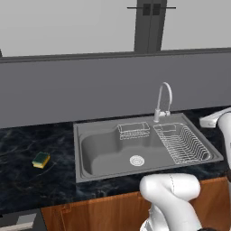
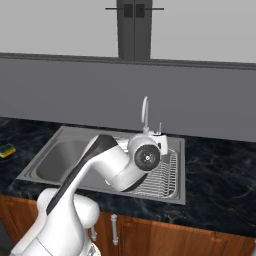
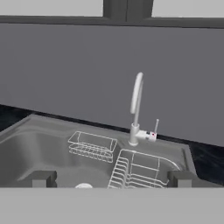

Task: Soak the sponge with water for a few seconds and then drop it inside the sink.

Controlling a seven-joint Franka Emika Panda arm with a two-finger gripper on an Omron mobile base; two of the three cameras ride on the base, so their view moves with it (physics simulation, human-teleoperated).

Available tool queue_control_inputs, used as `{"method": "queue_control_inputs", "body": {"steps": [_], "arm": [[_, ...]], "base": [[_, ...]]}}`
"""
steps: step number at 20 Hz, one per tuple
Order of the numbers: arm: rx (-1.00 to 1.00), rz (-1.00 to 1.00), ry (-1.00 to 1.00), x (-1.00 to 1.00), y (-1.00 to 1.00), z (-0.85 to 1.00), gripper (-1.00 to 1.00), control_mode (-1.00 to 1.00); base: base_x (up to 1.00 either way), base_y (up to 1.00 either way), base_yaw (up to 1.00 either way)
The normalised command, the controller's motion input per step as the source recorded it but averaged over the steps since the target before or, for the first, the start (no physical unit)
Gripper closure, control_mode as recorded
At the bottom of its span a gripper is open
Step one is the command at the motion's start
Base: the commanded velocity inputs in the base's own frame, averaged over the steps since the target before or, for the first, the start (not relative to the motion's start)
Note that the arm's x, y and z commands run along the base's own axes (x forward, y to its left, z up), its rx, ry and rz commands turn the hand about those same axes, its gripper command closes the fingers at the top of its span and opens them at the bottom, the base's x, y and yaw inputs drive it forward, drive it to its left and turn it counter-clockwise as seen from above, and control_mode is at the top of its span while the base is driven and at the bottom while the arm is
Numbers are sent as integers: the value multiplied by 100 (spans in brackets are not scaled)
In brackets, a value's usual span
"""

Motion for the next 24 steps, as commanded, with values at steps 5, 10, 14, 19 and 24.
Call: {"method": "queue_control_inputs", "body": {"steps": [5,10,14,19,24], "arm": [[1,3,0,43,-7,0,-100,-100],[5,2,0,48,-5,0,-100,-100],[1,4,-1,24,-3,-8,-100,-100],[0,10,-3,0,-3,-12,-100,-100],[0,9,-9,6,-2,-3,-100,-100]], "base": [[0,0,0],[0,0,0],[0,0,0],[0,0,0],[0,0,0]]}}
